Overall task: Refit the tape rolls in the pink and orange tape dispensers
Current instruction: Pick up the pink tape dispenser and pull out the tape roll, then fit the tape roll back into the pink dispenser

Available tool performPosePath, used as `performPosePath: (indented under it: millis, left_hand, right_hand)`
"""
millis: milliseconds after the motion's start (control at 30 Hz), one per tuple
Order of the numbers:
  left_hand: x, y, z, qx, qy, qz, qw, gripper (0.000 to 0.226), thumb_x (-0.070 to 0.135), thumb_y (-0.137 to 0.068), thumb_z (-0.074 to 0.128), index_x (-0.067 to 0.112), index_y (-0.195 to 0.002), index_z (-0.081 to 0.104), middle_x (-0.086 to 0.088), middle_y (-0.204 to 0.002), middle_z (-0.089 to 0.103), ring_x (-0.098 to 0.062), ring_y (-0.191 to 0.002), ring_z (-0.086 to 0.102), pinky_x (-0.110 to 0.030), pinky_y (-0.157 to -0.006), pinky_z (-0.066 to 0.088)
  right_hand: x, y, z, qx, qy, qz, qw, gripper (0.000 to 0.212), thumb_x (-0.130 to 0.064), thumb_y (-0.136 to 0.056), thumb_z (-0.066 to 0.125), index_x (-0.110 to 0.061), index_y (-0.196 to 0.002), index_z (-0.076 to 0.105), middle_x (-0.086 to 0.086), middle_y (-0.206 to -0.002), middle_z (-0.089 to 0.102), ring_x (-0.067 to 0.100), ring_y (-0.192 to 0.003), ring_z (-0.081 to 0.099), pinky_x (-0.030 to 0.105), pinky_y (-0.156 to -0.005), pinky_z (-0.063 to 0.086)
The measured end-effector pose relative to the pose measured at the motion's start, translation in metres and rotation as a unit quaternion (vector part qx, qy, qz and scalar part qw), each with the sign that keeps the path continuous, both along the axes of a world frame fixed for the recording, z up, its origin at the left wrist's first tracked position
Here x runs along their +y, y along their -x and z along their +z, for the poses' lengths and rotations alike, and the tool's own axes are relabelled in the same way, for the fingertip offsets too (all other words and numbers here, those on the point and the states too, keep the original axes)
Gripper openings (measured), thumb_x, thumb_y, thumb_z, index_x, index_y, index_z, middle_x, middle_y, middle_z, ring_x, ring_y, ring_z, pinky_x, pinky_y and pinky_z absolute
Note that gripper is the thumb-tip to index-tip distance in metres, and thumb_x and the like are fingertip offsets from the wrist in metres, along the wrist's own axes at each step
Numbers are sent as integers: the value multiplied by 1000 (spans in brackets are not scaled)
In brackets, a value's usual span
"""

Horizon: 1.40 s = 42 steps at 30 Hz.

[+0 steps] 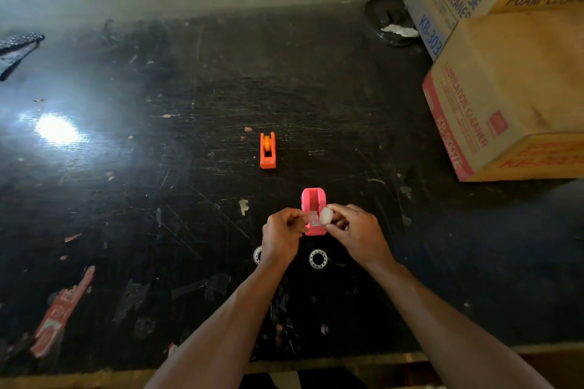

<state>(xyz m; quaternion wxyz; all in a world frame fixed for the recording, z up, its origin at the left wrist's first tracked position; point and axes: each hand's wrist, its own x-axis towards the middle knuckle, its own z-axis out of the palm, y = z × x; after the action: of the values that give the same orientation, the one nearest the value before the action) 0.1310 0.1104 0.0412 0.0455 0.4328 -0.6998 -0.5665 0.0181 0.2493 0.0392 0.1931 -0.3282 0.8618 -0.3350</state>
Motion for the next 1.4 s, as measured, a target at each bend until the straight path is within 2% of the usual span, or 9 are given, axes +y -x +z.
performPosePath:
  millis: [100, 233, 367, 533, 767, 1067, 1167, 1267, 1400]
  left_hand:
    - [0, -2, -2, -4, -7, 8, 1000, 9, 20, -100, 67, 21, -104, 76, 3, -96, 78, -11, -90, 75, -25, -81, 61]
    - [1, -6, -4, -9, -16, 12, 1000, 11, 20, -100, 66, 19, -107, 75, 3, -98, 77, -9, -89, 74, -22, -78, 58]
    - [2, -10, -6, -19, -21, 11, 1000, 8, 21, -100, 67, 23, -102, 74, 4, -96, 77, -9, -87, 74, -22, -77, 58]
    - [2, -17, -9, -34, -14, 11, 999, 9, 25, -100, 67, 29, -102, 74, 8, -95, 77, -8, -89, 75, -31, -86, 62]
    - [3, -23, -7, -23, -15, 17, 999, 10, 20, -101, 65, 23, -105, 73, 7, -97, 75, -9, -90, 74, -26, -84, 60]
    - [-2, -31, -8, -20, -28, 31, 999, 12, 17, -101, 64, 19, -107, 74, 3, -98, 76, -10, -90, 74, -22, -81, 59]
    - [-2, -33, -10, -23, -28, 28, 999, 11, 17, -101, 65, 20, -106, 74, 3, -99, 76, -11, -91, 74, -24, -83, 59]
    - [0, -35, -11, -24, -26, 27, 999, 11, 18, -101, 65, 25, -101, 73, 5, -99, 77, -9, -90, 75, -22, -81, 59]
    - [3, -37, -11, -30, -27, 15, 999, 11, 18, -101, 65, 26, -100, 73, 5, -100, 76, -10, -92, 75, -26, -85, 60]
  right_hand:
    - [12, 0, -12, -17, 9, -78, 997, 39, -23, -88, 79, -19, -126, 72, -7, -96, 65, 1, -79, 62, 9, -71, 44]
    - [25, -6, -27, -57, 18, -126, 990, 44, -19, -87, 81, -17, -129, 70, -5, -97, 67, 4, -83, 66, 18, -76, 53]
    - [35, -10, -40, -73, 7, -141, 987, 44, -19, -87, 81, -17, -129, 70, -6, -97, 66, 4, -84, 66, 17, -77, 50]
    - [47, -10, -45, -52, -21, -134, 989, 45, -21, -88, 80, -18, -131, 68, -4, -111, 66, 7, -95, 64, 18, -83, 48]
    - [47, -13, -48, -17, -73, -122, 990, 49, -30, -91, 75, -18, -137, 63, -1, -124, 60, 12, -106, 61, 32, -93, 55]
    - [51, -28, -42, -28, -40, -164, 985, 66, -29, -87, 80, -16, -145, 53, 3, -138, 55, 13, -116, 60, 28, -94, 52]
    - [57, -44, -44, -24, -37, -146, 988, 67, -35, -86, 80, -20, -146, 52, 0, -144, 51, 15, -128, 55, 34, -104, 52]
    - [58, -55, -47, -32, -39, -86, 995, 67, -43, -88, 76, -20, -146, 54, -1, -145, 51, 15, -135, 47, 29, -110, 41]
    - [51, -63, -49, -35, -64, -13, 997, 72, -61, -90, 66, -21, -147, 52, -2, -148, 50, 12, -138, 40, 24, -105, 32]
